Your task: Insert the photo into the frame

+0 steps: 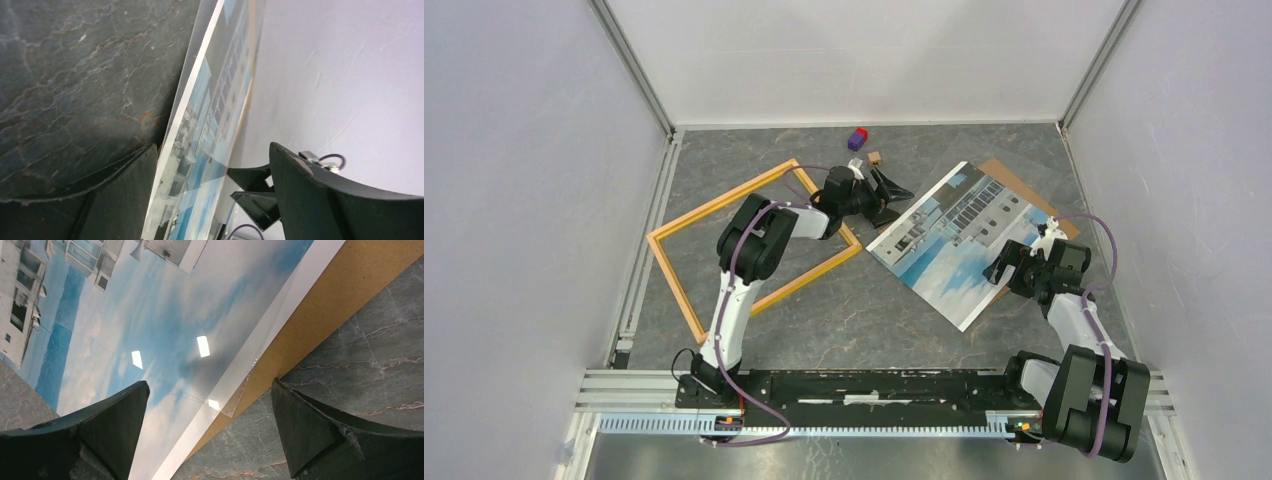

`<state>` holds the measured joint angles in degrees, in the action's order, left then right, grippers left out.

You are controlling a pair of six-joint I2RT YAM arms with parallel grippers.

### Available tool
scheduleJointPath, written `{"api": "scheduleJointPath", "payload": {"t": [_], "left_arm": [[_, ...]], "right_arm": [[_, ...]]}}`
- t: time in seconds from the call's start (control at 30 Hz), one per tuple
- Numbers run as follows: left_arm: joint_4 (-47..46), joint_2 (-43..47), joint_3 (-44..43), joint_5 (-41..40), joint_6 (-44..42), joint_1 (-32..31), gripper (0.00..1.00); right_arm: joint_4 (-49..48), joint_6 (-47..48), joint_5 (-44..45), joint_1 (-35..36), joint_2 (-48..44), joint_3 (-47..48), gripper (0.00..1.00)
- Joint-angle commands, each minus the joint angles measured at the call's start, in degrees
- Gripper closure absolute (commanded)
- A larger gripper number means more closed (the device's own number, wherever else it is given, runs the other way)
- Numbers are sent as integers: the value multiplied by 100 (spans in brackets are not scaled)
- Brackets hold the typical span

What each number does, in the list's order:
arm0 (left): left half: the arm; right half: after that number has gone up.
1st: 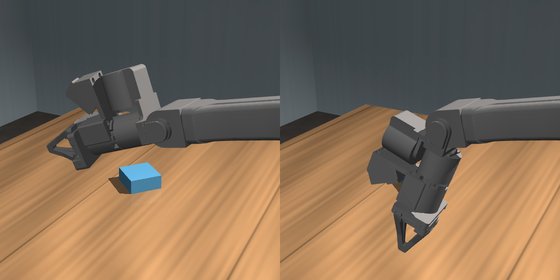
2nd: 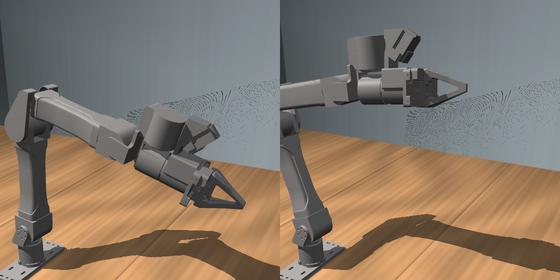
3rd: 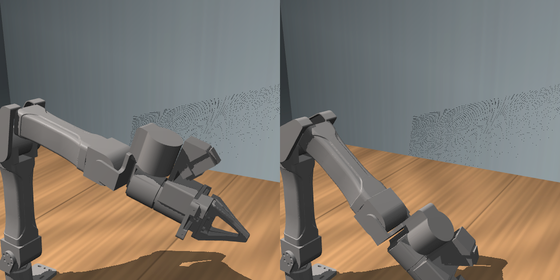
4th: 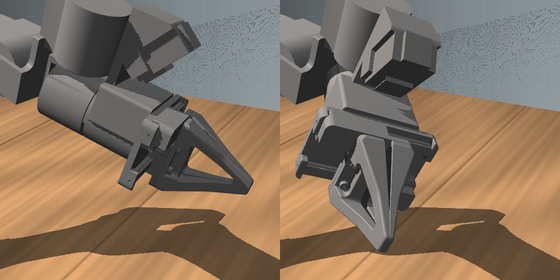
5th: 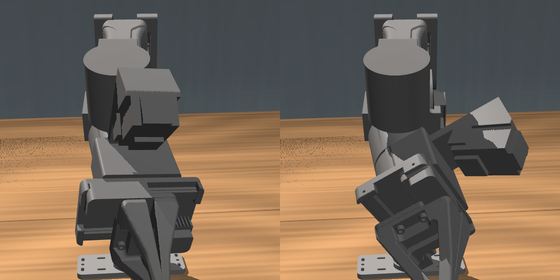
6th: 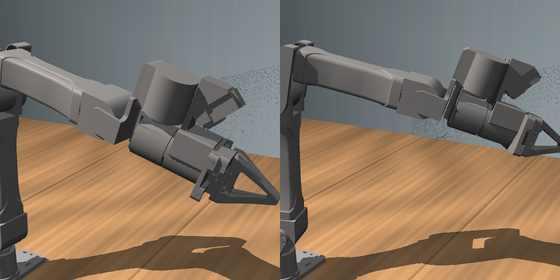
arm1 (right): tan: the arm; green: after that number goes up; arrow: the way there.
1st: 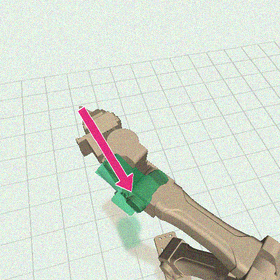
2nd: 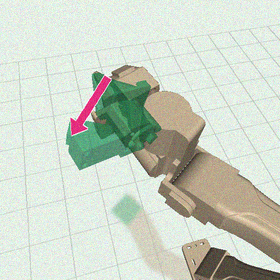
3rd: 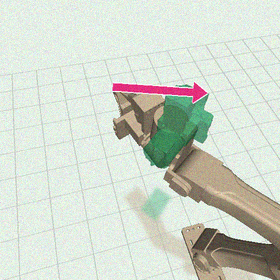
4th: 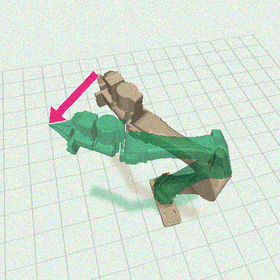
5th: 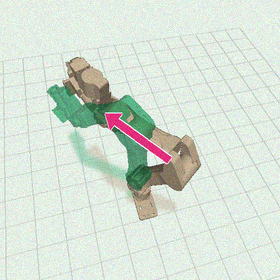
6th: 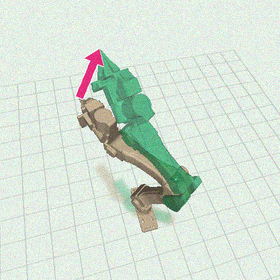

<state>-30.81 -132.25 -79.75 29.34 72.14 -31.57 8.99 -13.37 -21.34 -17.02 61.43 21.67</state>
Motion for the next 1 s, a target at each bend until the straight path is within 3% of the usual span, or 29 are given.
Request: {"api": "scheduleJointPath", "payload": {"t": [0.0, 0.17, 0.4, 0.53, 0.8, 0.97], "left_arm": [[-2021, -108, -11, 833, 1292, -227, 15], [-2434, 224, 186, 1007, 1145, -262, 23], [-720, 1322, 654, 876, -656, -408, 24], [331, 1772, 801, 590, -1537, -490, 26], [-528, 2090, 1857, 246, -885, -739, 28], [-996, 2225, 2509, -65, -660, -746, 25]], "right_arm": [[48, -25, -463, 68, 133, -236, 2], [25, -5, -490, 64, 135, -249, 2], [125, 24, -386, 64, 8, -223, 2], [269, -48, 125, 58, -134, -127, 2], [791, -218, 2046, 64, -318, 486, 2], [778, -126, 2334, 60, 18, 769, 2]]}}
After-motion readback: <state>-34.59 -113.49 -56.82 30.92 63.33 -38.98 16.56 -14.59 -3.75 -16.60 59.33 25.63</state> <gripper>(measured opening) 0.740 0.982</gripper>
